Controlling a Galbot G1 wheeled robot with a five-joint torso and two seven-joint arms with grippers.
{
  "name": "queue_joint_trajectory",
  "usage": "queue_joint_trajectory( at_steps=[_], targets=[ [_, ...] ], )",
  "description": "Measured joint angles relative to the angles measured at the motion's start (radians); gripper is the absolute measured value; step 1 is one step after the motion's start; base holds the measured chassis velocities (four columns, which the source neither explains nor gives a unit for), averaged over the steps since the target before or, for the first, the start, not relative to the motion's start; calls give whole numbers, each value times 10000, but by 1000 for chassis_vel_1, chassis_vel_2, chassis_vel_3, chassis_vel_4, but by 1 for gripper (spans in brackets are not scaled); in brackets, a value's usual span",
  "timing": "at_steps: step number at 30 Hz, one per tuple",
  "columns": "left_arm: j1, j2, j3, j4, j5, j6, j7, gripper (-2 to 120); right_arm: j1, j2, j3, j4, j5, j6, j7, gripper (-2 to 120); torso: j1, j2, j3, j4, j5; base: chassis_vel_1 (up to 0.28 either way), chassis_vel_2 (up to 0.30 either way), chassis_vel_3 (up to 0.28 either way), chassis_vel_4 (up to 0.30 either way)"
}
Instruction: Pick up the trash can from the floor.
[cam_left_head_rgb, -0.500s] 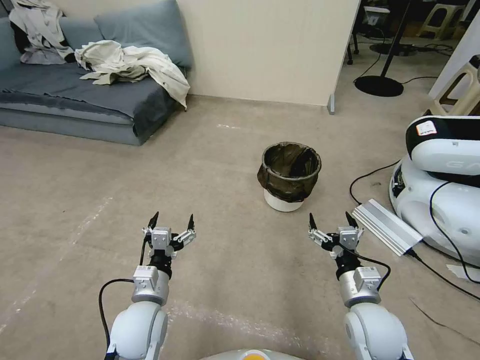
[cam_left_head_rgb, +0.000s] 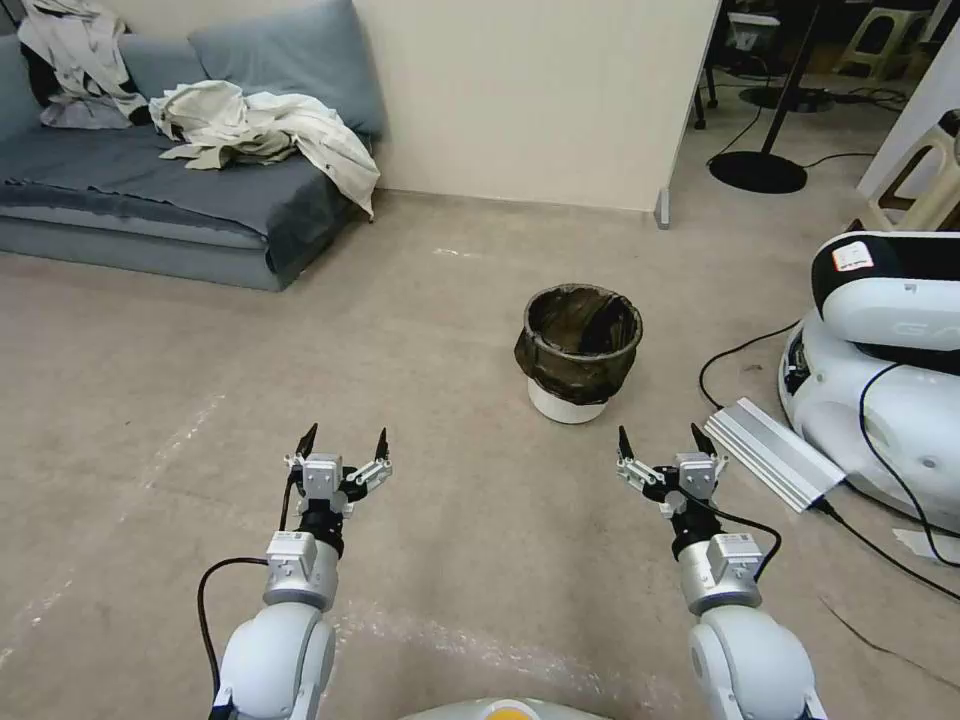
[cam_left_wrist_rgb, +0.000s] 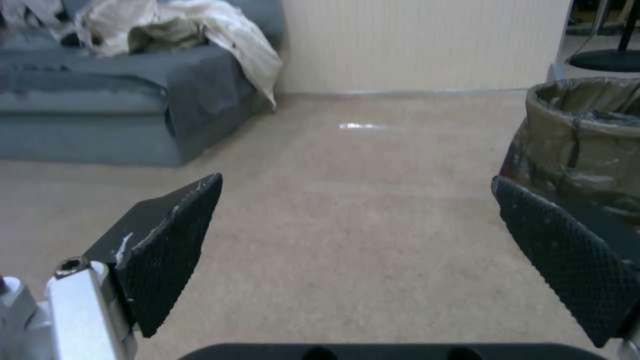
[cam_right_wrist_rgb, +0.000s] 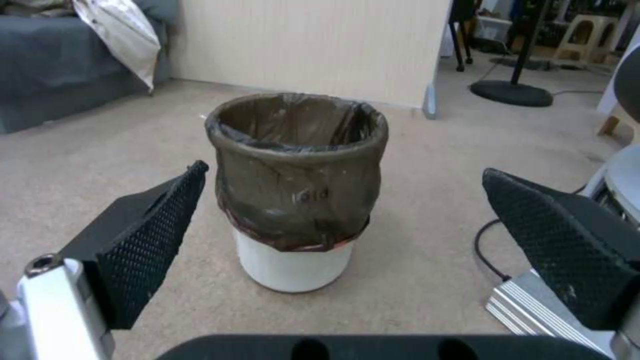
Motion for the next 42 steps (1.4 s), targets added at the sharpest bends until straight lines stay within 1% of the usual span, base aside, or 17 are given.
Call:
queue_joint_trajectory(
  at_steps=[1, 2, 3, 4, 5, 7, 8, 10, 11, 12, 14, 15, 18, 21, 32, 42],
  targets=[
    [-57, -153, 275, -408, -302, 394, -33, 100, -125, 7, 250, 441, 303, -123, -41, 100, 0, 1, 0, -2, -2, 0, 0, 0, 0],
    [-57, -153, 275, -408, -302, 394, -33, 100, -125, 7, 250, 441, 303, -123, -41, 100, 0, 1, 0, -2, -2, 0, 0, 0, 0],
    [-140, -352, 621, -941, -720, 933, -126, 100, -281, 13, 581, 1019, 688, -220, -105, 100, -1, 2, -1, -11, -14, 0, 0, 0, 0],
    [-189, -482, 878, -1284, -986, 1280, -156, 100, -327, 11, 717, 1176, 866, -164, -174, 100, -1, 1, -2, -13, -18, 0, 0, 0, 0],
    [-210, -522, 925, -1428, -1047, 1451, -231, 100, -355, 2, 750, 1209, 951, -129, -213, 100, -1, 1, -2, -17, -1, 0, 0, 0, 0],
    [-198, -507, 914, -1488, -1057, 1543, -316, 100, -368, -39, 781, 1229, 1051, -77, -218, 100, 0, 1, -1, -12, 6, 0, 0, 0, 0],
    [-168, -433, 860, -1525, -1060, 1562, -347, 100, -349, -112, 783, 1224, 1155, 99, -244, 100, 0, 1, -1, -9, -11, 0, 0, 0, 0],
    [-104, -265, 691, -1543, -1056, 1551, -386, 100, -300, -253, 809, 1069, 1221, 430, -327, 100, 0, 1, -1, -2, -3, 0, 0, 0, 0],
    [-104, -265, 691, -1543, -1056, 1551, -386, 100, -300, -253, 809, 1069, 1221, 430, -327, 100, 0, 1, -1, -2, -3, 0, 0, 0, 0],
    [-76, -158, 586, -1543, -1054, 1506, -391, 100, -272, -321, 840, 961, 1327, 700, -408, 100, 0, 0, -1, -4, -9, 0, 0, 0, 0],
    [-35, -26, 421, -1521, -1043, 1305, -394, 100, -240, -400, 876, 783, 1552, 1154, -505, 100, -1, 1, -1, -7, -3, 0, 0, 0, 0],
    [-35, -26, 421, -1521, -1043, 1305, -394, 100, -240, -400, 876, 783, 1552, 1154, -505, 100, -1, 1, -1, -7, -3, 0, 0, 0, 0],
    [32, 82, 278, -1370, -1029, 940, -378, 100, -205, -453, 882, 579, 1844, 1675, -642, 100, -1, 0, -1, -6, -5, 0, 0, 0, 0],
    [52, 57, 278, -1293, -1113, 739, -264, 100, -209, -455, 882, 534, 1863, 1851, -730, 100, -1, 1, -1, -7, -6, 0, 0, 0, 0],
    [28, -85, 176, -1231, -1208, 642, 145, 100, -250, -504, 913, 530, 1917, 2004, -878, 100, 0, 1, -1, -7, -6, 0, 0, 0, 0],
    [38, -176, 168, -1213, -1130, 649, 260, 100, -303, -472, 910, 512, 1890, 2035, -972, 100, -1, 1, -1, -7, -6, 0, 0, 0, 0]
  ],
)
